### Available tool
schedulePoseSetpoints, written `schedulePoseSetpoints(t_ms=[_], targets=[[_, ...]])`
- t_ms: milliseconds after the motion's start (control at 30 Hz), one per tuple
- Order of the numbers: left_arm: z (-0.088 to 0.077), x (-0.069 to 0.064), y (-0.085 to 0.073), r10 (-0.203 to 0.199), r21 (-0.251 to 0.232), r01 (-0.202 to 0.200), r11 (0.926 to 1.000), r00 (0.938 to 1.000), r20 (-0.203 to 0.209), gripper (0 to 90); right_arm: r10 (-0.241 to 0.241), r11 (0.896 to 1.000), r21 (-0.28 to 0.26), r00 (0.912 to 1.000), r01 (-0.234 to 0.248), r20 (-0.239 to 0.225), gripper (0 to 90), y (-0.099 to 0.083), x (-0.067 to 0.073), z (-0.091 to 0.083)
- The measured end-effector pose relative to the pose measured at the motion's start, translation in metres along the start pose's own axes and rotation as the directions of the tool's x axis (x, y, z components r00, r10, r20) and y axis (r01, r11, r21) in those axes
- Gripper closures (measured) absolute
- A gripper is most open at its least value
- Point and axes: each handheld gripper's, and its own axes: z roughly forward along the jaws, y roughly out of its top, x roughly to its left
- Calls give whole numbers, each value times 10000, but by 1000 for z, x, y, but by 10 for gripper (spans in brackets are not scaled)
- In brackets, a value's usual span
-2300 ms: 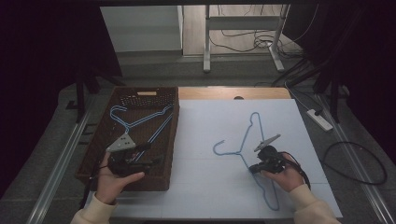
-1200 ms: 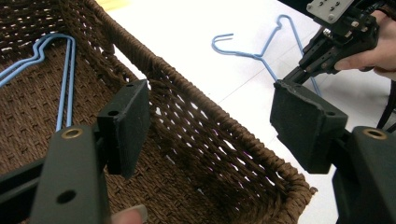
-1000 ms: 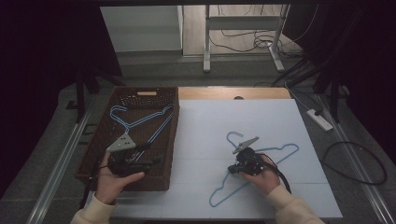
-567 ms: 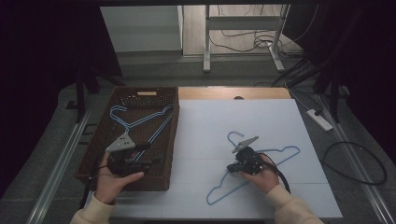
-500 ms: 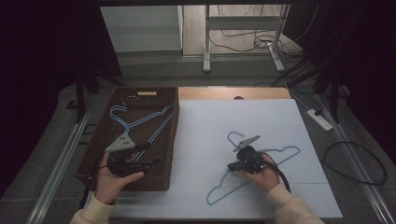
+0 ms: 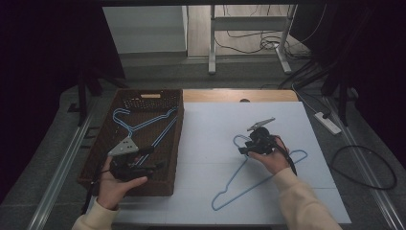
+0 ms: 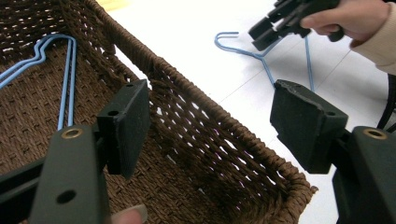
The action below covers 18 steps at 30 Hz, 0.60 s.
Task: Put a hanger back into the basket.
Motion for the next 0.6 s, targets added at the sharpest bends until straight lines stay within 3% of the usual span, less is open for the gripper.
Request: schedulePoseSetpoints(t_ms=[267, 400, 500, 600], targets=[[0, 0, 0, 5, -5, -5, 10000, 10000, 16, 293, -92, 9976, 694, 9994, 68, 332, 538, 16, -6, 23], [-1, 0, 0, 3, -27, -3, 10000, 10000, 13, 293, -256, 9890, 1474, 9975, 157, 653, 600, 23, -3, 30], [-1, 0, 0, 13, -32, -13, 10000, 10000, 5, 293, -286, 9815, 1905, 9977, 164, 617, 643, 23, 0, 32], [-2, 0, 0, 0, -54, 0, 10000, 10000, 5, 293, -423, 9782, 2064, 9952, 232, 882, 710, 24, 3, 32]])
